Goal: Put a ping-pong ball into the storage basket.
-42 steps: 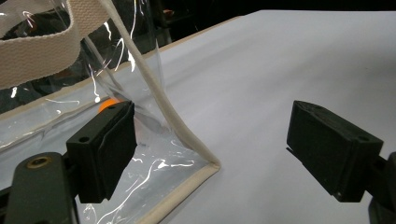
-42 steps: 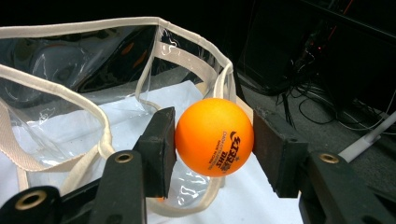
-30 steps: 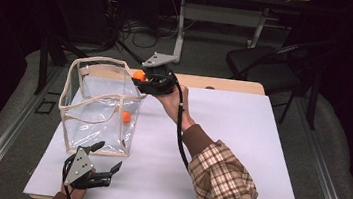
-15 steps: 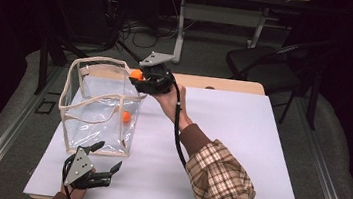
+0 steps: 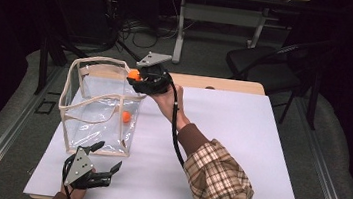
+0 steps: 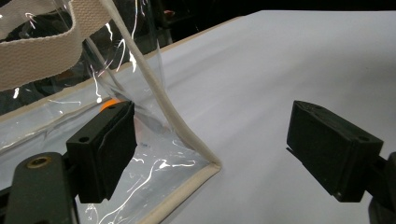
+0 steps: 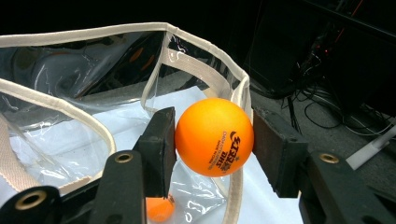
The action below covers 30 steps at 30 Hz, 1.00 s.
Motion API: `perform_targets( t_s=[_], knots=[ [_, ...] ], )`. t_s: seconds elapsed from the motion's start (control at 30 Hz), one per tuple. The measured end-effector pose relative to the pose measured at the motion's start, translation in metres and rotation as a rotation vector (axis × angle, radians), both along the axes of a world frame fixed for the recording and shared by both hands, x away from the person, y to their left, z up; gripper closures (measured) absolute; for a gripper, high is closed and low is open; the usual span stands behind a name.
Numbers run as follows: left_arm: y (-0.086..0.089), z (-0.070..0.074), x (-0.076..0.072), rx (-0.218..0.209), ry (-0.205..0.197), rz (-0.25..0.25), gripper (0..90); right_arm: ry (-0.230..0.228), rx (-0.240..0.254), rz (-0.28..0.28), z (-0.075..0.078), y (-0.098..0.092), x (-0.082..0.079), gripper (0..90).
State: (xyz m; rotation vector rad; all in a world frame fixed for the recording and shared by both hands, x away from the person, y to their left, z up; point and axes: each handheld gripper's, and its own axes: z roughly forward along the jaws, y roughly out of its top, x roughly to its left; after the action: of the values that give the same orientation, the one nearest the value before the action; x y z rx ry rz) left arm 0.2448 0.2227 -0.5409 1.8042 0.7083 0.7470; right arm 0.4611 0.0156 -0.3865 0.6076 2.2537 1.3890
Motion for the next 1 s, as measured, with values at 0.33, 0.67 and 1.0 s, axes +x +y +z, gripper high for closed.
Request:
perform_targets(
  t_s=[0.33, 0.67, 1.0],
  knots=[
    [0.000, 0.000, 0.000, 0.006, -0.005, 0.000, 15.8, -0.002, 0.000, 0.007, -0.002, 0.007, 0.000, 50.6],
    [0.000, 0.000, 0.000, 0.002, -0.005, 0.002, 15.8, -0.005, -0.008, 0.011, -0.005, 0.014, 0.000, 50.5],
    [0.000, 0.000, 0.000, 0.005, -0.004, 0.001, 15.8, -0.003, -0.015, 0.013, -0.006, 0.022, 0.000, 50.5]
  ],
)
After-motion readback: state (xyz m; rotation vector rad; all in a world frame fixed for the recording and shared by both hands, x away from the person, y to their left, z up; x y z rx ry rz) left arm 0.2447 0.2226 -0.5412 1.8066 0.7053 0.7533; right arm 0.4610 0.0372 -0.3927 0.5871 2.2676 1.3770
